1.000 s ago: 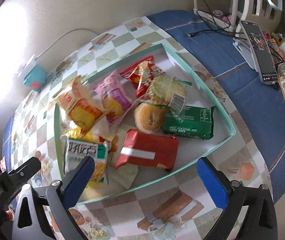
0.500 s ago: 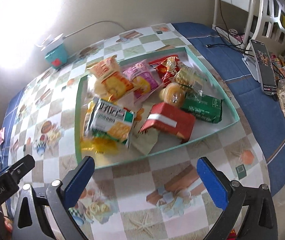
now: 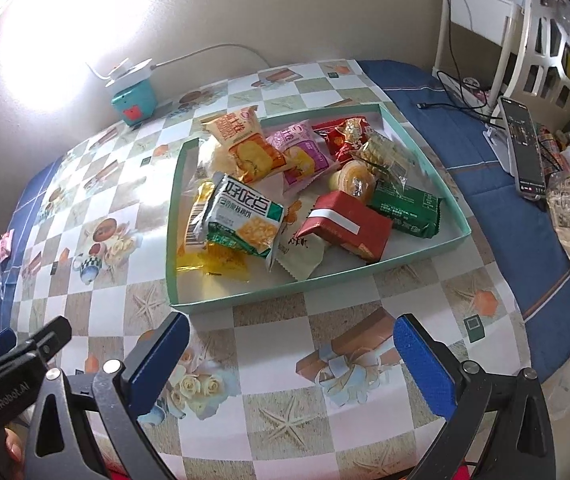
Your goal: Organize snacks
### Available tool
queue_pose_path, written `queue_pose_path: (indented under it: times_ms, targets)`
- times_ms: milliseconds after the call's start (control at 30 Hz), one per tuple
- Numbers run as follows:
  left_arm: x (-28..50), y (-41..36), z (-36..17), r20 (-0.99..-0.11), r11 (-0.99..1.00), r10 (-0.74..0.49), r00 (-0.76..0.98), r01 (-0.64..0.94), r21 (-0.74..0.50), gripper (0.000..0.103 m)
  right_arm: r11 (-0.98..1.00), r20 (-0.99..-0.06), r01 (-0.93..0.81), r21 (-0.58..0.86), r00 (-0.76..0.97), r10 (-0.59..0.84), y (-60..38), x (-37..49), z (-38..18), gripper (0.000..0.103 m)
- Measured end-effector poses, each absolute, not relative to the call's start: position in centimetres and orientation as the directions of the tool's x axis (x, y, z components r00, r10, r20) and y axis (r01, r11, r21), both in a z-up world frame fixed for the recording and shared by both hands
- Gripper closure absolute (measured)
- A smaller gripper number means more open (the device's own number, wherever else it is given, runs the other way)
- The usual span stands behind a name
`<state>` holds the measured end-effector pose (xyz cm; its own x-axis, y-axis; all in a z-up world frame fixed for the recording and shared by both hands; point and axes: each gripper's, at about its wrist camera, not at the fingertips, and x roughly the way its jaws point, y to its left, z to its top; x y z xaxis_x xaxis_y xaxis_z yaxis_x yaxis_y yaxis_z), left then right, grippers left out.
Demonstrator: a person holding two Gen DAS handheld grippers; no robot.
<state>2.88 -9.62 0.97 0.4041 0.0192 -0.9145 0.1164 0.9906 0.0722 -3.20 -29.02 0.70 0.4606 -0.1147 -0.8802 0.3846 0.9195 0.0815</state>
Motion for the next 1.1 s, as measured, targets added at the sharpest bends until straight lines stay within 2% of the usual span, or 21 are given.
queue_pose_path:
  times_ms: [1100]
  targets:
    - [3.8, -8.0, -0.3, -0.943, 0.997, 0.026, 0.333, 0.065, 0.050, 0.005, 0.935, -0.889, 0.353, 0.031, 0.437, -0.135, -28.4, -2.4, 0.3, 0.000]
